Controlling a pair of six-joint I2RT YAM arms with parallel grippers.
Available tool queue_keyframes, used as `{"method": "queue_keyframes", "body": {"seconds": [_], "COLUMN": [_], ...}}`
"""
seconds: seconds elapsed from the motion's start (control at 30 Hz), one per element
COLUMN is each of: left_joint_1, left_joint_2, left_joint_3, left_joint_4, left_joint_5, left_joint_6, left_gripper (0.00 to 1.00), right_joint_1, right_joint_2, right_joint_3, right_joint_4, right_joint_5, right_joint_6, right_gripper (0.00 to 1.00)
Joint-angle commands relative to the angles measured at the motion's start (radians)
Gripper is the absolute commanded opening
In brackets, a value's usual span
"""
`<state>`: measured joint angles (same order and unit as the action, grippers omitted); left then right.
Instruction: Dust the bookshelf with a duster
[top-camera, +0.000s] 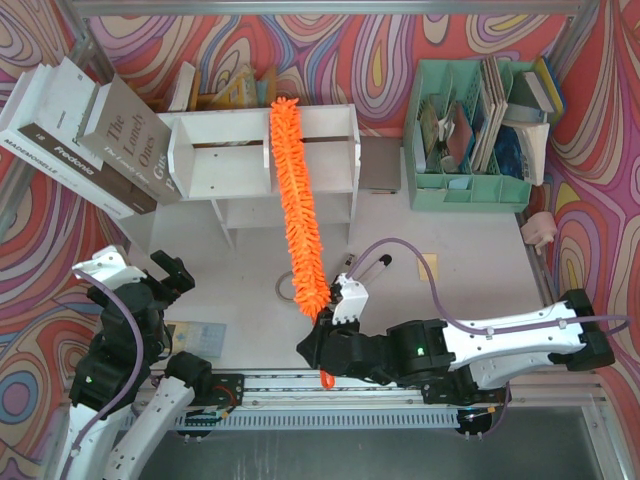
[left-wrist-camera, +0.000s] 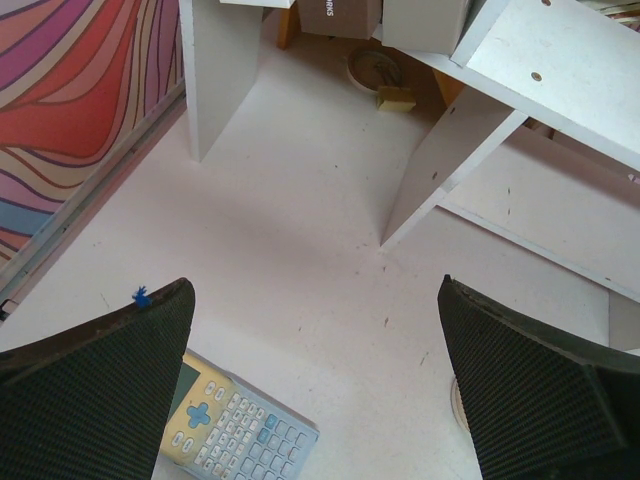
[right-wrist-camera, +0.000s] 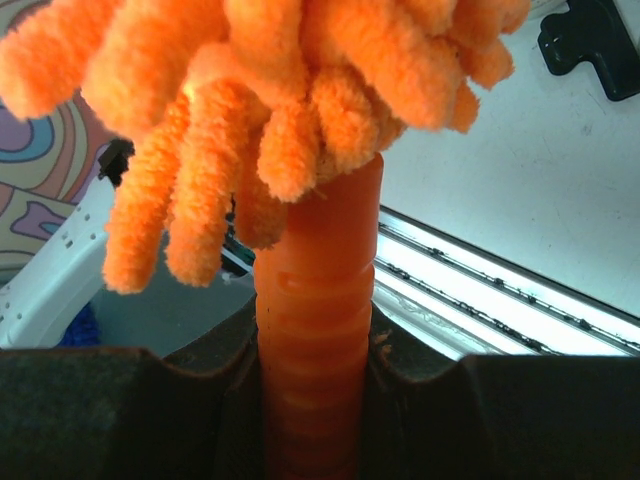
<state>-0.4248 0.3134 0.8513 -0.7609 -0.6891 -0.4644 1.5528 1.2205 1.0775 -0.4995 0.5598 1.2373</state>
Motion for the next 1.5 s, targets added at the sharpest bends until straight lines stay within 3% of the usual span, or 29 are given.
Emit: {"method": "queue_keyframes", "body": {"seconds": [0.0, 0.27, 0.57, 1.13, 1.47], "left_joint_1": [-0.005, -0.005, -0.006, -0.006, -0.009], "left_joint_2": [-0.01, -0.01, -0.01, -0.01, -0.011], "left_joint_3": [0.016, 0.017, 0.017, 0.017, 0.017], "left_joint_4": [-0.008, -0.008, -0.008, -0.009, -0.011], "left_joint_5": [-0.012, -0.012, -0.013, -0.013, -0.015], "left_joint_6": [-0.004, -0.003, -0.004, -0.005, -0.006], "left_gripper": [0.98, 0.98, 0.98, 0.98, 0.98], "right_joint_1": [0.006, 0.004, 0.005, 0.004, 0.004], "right_joint_2": [0.036, 0.079, -0.019, 0.09, -0.042], "right_joint_3": [0.007, 0.021, -0.056, 0.015, -0.07], "right_joint_4": [0.043, 0.058, -0.083, 0.088, -0.044], "right_joint_5": [0.024, 0.005, 0.097, 0.0, 0.13], "right_joint_6": [-0.002, -0.009, 0.181, -0.019, 0.15], "right_gripper": [0.0, 0.0, 0.0, 0.0, 0.0]}}
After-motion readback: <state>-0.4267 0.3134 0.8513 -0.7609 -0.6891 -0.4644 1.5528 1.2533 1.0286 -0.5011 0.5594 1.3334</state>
